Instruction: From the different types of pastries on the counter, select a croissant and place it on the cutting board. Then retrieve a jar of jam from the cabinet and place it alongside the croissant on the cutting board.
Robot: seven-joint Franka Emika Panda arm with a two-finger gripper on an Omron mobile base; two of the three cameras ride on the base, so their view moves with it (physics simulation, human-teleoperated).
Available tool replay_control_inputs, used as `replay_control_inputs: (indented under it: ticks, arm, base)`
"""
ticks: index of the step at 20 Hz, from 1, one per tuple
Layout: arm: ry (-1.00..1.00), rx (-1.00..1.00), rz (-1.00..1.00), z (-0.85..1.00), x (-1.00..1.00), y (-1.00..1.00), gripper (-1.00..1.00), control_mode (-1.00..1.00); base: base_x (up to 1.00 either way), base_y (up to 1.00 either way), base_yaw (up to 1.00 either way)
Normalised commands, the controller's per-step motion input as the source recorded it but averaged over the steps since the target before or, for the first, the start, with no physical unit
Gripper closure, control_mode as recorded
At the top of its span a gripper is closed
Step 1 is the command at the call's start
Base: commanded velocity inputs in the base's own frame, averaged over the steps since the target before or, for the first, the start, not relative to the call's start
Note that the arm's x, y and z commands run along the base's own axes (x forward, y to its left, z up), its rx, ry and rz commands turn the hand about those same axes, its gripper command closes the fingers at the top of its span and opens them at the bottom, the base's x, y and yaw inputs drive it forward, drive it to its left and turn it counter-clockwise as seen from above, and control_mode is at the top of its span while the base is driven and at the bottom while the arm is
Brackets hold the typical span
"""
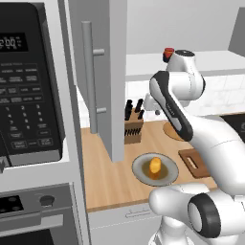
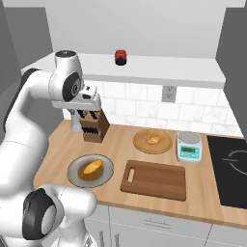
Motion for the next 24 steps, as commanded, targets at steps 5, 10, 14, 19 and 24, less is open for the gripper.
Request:
replay_control_inputs:
  ticks: [5, 10, 14, 19, 24]
  arm:
    - [0.17, 0.00, 0.00, -0.57, 0.00, -0.42, -1.00, -1.00]
    - [0.12, 0.00, -0.02, -1.00, 0.02, -0.71, -1.00, -1.00]
    - [0.08, 0.00, 0.00, -1.00, 0.06, -0.88, -1.00, -1.00]
    - [0.03, 0.00, -0.01, -0.77, 0.36, -0.72, -1.00, -1.00]
    - [0.00, 0.00, 0.00, -0.18, 0.98, -0.41, -1.00, -1.00]
  base:
    - [0.00, 0.00, 0.00]
    - [0.00, 0.00, 0.00]
    - [0.00, 0.00, 0.00]
    - [0.00, 0.00, 0.00]
    - [0.00, 0.00, 0.00]
